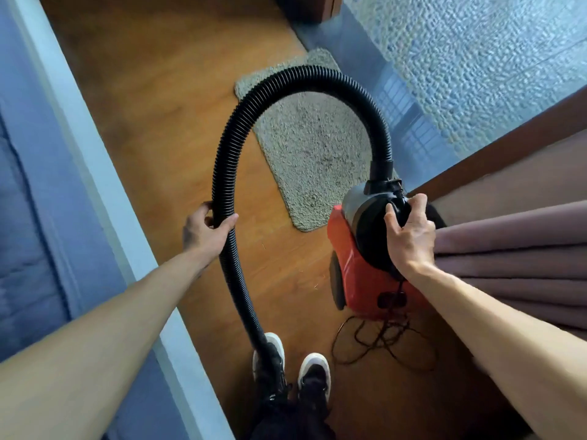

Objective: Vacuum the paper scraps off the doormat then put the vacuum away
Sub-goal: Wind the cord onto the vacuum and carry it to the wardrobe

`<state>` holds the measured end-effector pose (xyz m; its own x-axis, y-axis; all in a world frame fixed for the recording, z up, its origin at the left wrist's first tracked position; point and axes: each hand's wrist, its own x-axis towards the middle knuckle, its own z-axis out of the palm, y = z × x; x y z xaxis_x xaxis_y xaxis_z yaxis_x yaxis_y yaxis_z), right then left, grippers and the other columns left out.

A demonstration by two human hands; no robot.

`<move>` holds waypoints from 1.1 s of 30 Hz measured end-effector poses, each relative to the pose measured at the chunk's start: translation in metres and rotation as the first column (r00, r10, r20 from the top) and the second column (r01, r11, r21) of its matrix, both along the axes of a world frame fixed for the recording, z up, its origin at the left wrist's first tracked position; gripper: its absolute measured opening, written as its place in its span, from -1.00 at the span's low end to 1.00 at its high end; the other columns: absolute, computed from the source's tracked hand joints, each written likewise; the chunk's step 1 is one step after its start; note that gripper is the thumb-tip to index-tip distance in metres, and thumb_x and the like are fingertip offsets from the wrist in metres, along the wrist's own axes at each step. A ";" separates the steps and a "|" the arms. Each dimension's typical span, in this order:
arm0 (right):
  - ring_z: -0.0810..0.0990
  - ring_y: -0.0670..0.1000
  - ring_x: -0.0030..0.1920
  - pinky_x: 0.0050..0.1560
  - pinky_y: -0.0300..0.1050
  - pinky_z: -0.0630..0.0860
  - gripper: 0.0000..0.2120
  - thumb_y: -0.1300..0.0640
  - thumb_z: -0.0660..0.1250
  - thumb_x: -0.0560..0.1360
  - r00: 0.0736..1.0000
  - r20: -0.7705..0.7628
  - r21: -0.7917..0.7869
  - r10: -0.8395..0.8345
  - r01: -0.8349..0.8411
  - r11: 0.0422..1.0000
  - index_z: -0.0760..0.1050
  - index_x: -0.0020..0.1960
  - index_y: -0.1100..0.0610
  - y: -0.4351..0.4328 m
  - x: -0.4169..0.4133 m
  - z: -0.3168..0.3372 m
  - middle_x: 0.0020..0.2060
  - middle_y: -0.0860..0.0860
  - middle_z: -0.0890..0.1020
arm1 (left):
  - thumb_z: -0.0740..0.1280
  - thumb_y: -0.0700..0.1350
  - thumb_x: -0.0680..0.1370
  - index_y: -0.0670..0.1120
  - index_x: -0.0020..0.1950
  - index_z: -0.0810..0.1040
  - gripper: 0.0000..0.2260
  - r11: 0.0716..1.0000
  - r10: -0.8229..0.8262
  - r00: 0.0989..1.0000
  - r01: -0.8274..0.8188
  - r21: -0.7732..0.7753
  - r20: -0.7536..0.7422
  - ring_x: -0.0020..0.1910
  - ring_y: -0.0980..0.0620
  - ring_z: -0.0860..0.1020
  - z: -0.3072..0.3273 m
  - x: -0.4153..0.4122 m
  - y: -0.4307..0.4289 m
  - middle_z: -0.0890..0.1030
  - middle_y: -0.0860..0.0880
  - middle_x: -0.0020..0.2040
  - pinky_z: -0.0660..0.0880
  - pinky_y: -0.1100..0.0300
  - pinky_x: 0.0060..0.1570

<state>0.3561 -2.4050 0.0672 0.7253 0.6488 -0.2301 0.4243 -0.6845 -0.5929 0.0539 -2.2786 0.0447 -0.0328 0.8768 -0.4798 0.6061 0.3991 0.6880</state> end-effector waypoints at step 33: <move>0.54 0.18 -0.20 -0.26 -0.06 0.44 -0.77 -0.02 0.34 0.54 0.916 0.397 0.532 0.061 -0.283 0.798 0.43 -0.06 0.16 0.263 -0.057 0.738 -0.19 0.14 0.57 | 0.53 0.14 0.40 -0.06 0.06 0.63 -0.63 0.763 0.056 0.960 -0.219 0.609 0.275 -0.27 0.01 0.54 0.691 -0.076 0.205 0.56 0.02 -0.32 0.49 0.16 -0.15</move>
